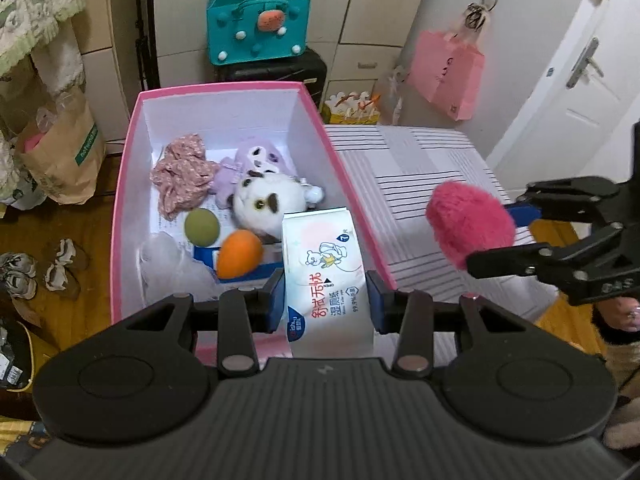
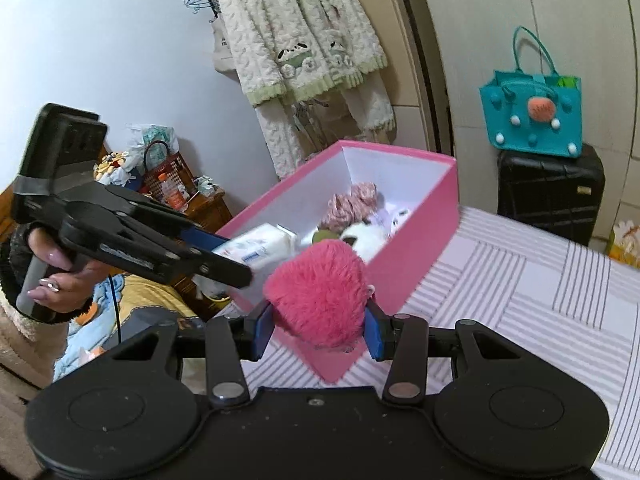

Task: Organize soft objects
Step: 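Open the right gripper dropping the pink puff while the left releases the packet in the box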

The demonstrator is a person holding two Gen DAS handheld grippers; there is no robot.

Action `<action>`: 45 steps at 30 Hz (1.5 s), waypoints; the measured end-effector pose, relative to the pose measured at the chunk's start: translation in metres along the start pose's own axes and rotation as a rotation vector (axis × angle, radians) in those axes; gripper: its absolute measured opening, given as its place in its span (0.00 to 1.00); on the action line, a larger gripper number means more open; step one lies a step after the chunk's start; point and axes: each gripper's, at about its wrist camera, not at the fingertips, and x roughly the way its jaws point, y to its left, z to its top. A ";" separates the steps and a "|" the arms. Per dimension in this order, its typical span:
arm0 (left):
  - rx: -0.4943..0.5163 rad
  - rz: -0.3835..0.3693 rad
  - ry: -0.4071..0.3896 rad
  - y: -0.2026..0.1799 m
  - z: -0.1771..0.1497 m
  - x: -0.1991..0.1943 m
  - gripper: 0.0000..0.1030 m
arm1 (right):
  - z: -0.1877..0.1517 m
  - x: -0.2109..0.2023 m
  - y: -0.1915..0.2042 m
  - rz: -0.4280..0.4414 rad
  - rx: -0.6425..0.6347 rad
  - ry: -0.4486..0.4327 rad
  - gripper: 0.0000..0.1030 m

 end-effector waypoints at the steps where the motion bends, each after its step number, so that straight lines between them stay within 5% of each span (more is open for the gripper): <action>1: 0.001 0.008 0.009 0.003 0.002 0.005 0.39 | 0.003 0.004 0.003 -0.005 -0.010 -0.002 0.49; 8: 0.031 -0.019 0.131 0.014 0.017 0.059 0.39 | 0.031 0.032 0.010 -0.083 -0.098 -0.029 0.49; 17: -0.001 -0.003 0.175 0.023 0.016 0.103 0.42 | 0.055 0.076 -0.004 -0.088 -0.086 0.030 0.49; 35: 0.010 0.041 0.023 0.043 0.001 0.044 0.59 | 0.081 0.167 -0.014 -0.045 -0.043 0.122 0.58; 45: 0.019 0.096 -0.068 0.045 -0.011 0.030 0.81 | 0.066 0.121 -0.012 -0.068 -0.014 0.031 0.63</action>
